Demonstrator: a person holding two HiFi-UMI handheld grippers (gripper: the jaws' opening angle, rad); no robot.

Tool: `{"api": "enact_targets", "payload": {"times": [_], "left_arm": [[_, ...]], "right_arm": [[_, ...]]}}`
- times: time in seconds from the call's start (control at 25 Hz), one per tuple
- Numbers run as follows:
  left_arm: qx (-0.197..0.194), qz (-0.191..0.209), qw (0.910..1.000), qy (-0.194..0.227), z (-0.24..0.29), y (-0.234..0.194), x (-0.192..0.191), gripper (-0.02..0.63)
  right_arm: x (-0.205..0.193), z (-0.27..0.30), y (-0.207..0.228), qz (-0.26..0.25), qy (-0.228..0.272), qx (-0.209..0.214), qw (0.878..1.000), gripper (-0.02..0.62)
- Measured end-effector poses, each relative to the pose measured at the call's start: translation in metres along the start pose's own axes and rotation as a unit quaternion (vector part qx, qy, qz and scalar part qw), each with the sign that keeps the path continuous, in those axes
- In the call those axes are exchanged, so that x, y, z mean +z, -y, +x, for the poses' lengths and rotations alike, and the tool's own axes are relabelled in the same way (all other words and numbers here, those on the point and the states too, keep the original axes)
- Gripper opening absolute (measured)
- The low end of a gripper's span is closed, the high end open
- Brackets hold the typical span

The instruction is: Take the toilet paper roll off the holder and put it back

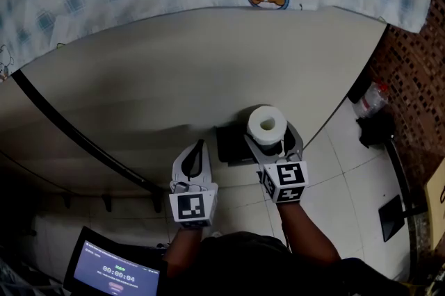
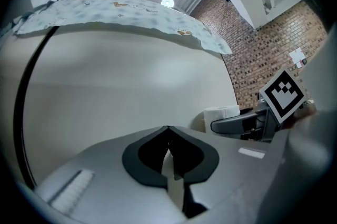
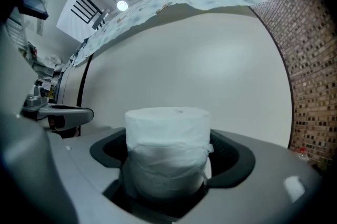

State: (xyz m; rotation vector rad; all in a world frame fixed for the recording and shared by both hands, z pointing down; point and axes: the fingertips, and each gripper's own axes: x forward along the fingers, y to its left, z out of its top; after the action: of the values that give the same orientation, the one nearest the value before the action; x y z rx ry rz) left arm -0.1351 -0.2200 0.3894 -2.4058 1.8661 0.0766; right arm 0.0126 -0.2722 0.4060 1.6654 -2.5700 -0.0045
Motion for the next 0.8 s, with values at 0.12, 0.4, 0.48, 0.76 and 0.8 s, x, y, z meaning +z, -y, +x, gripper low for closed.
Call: {"api": "enact_targets", "payload": {"times": [0.12,0.4,0.48,0.76,0.8], "left_arm": [[-0.001,0.002,1.0,-0.001,-0.002,0.002,0.0,0.017],[0.003,-0.03,0.9995,-0.011,-0.007,0.003,-0.006,0.017],[0.004,-0.03,0.9994,-0.014,-0.009,0.005,-0.008,0.017],[0.007,-0.026,0.9994,-0.023,-0.016,0.014,-0.013,0.017],[0.008,-0.023,0.9994,-0.025,-0.017,0.015,-0.014,0.017]], "right_arm": [[0.002,-0.001,-0.002,-0.002,0.004,0.008,1.0,0.44],[0.018,-0.009,0.002,0.004,0.024,0.012,1.0,0.439],[0.02,-0.012,0.003,0.003,0.025,0.011,1.0,0.439],[0.037,-0.026,-0.002,-0.007,0.038,0.018,0.999,0.439],[0.039,-0.03,-0.002,-0.005,0.04,0.02,0.999,0.439]]}}
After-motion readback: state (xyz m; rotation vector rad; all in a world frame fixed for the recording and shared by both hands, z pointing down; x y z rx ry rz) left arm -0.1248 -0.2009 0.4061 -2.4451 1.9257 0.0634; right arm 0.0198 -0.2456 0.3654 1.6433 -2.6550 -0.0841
